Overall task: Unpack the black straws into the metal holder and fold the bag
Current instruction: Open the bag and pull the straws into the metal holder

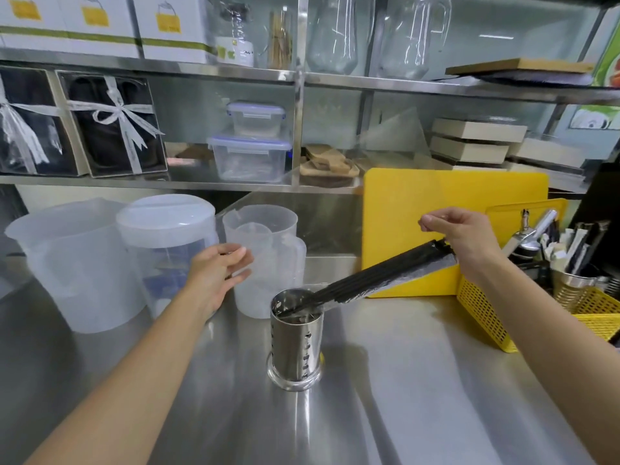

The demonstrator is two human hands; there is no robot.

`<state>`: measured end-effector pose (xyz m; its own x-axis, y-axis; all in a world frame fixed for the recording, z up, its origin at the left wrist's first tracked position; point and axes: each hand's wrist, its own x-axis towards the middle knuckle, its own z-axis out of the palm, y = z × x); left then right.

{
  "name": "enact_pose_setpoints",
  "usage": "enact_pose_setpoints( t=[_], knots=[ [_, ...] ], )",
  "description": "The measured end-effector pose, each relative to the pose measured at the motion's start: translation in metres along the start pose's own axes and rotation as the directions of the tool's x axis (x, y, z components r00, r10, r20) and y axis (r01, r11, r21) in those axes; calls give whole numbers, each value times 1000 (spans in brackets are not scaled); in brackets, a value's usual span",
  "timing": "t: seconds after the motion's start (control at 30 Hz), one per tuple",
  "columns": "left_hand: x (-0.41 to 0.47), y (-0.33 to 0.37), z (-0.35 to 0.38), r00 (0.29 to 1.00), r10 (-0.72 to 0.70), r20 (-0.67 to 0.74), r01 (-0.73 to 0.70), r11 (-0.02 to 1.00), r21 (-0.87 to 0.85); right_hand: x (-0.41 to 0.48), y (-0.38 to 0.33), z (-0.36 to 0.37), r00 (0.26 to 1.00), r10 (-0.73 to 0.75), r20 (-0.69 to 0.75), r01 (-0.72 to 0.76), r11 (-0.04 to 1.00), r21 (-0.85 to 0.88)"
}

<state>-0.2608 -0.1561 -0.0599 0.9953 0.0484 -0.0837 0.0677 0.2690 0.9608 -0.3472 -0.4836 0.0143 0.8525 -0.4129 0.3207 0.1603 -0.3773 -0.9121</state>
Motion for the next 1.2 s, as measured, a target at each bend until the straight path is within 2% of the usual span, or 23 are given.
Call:
enact_pose_setpoints(
  t=[0.1,0.23,0.37,0.47,0.53,0.6,0.63,0.7,0.77,0.87,0.93,1.0,1.1,1.13,1.2],
  knots=[
    [3,-10,-11,999,-34,-9,33,999,-12,13,-21,13,997,-61,39,64,994,-88],
    [9,-36,-29,990,-138,-22,137,989,-62,28,-49,39,973,-146,179,184,959,-214],
    [9,-65,-41,960,-277,-30,271,953,-134,37,-72,72,934,-192,300,291,897,-331],
    [15,-77,-51,930,-352,-108,329,927,-182,40,-87,95,905,-228,360,377,822,-427],
    [20,-73,-57,934,-262,-242,235,963,-135,39,-96,108,884,-249,395,431,759,-488],
    [24,-55,-63,940,-1,-342,12,1000,29,38,-104,115,861,-272,429,477,725,-497],
    [21,-39,-61,934,140,-330,-109,988,110,37,-108,117,849,-286,445,497,721,-484],
    [15,-3,-54,914,361,-185,-324,924,204,37,-113,124,818,-312,483,540,706,-458],
    [7,30,-39,871,491,-10,-475,847,240,36,-117,126,793,-328,513,573,688,-446],
    [3,59,-19,830,551,91,-555,798,234,34,-115,123,772,-324,547,595,671,-442],
    [5,64,-12,809,581,83,-583,777,237,36,-108,119,776,-329,538,593,670,-446],
    [6,65,-11,804,592,56,-590,781,204,37,-103,110,810,-354,467,553,725,-410],
    [10,63,-18,812,583,-9,-576,804,147,38,-93,91,878,-360,316,426,889,-170],
    [11,64,-20,816,578,-29,-571,811,126,39,-86,84,897,-321,302,358,931,-73],
    [12,66,-23,819,572,-50,-567,819,83,38,-70,73,912,-178,369,164,984,69]
  ],
)
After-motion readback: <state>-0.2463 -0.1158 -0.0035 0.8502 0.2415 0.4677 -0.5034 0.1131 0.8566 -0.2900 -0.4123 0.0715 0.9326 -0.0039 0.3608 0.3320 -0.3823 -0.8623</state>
